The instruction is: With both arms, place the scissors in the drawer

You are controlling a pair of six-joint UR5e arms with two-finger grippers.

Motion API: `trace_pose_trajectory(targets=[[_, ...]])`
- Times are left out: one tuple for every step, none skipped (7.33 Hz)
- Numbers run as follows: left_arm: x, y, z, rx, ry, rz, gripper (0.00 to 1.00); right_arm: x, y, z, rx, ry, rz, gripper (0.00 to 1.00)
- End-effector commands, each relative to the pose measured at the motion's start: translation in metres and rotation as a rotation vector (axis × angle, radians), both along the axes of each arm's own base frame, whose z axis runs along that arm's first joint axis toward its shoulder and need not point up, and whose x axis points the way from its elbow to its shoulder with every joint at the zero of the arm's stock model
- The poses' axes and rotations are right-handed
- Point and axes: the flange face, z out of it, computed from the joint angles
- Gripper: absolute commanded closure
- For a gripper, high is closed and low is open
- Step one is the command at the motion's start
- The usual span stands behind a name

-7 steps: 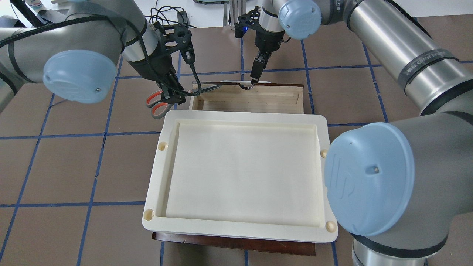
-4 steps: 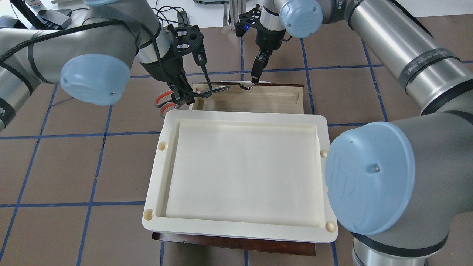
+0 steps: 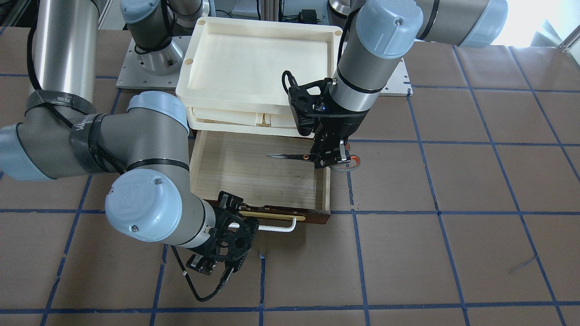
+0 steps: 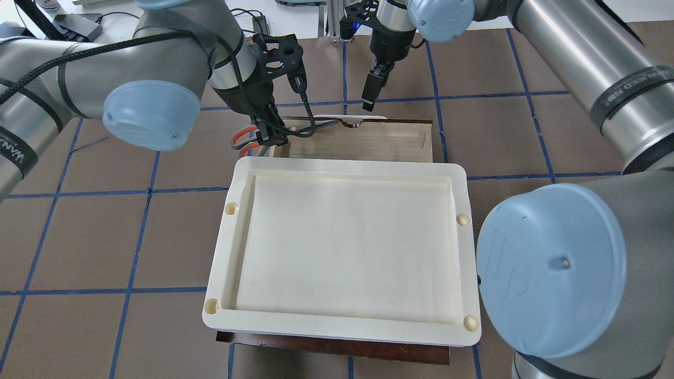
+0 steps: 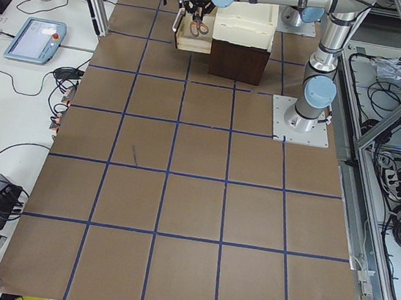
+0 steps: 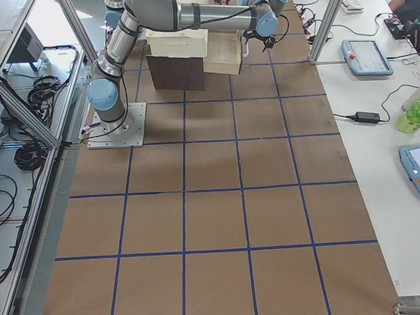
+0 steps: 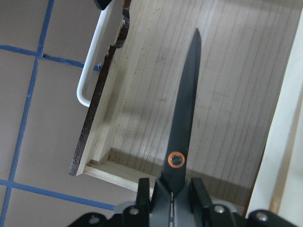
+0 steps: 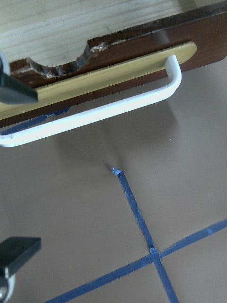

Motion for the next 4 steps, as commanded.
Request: trace_pose_trajectory(targets=[[-0.006,-0.008,-0.009,-0.012,0.005,-0.001,0.83,-0.052,0.015,0.069,-0.039,0.007,-0.084,0.00],[-0.020,-0.004,-0.012,-0.018,0.004,-0.024,0.83,-0.075,0.039,0.104,-0.031,0.016,-0.159,0.00],[-0.030,-0.004,-0.017,-0.026,0.005,-0.030,0.82,-0.098,0.064,0.127,-0.028,0.019,-0.226,0.00],[-0.036,-0.006,-0.025,-0.021,0.008,-0.030,0.82,-0.120,0.085,0.142,-0.026,0.023,-0.312,0.00]])
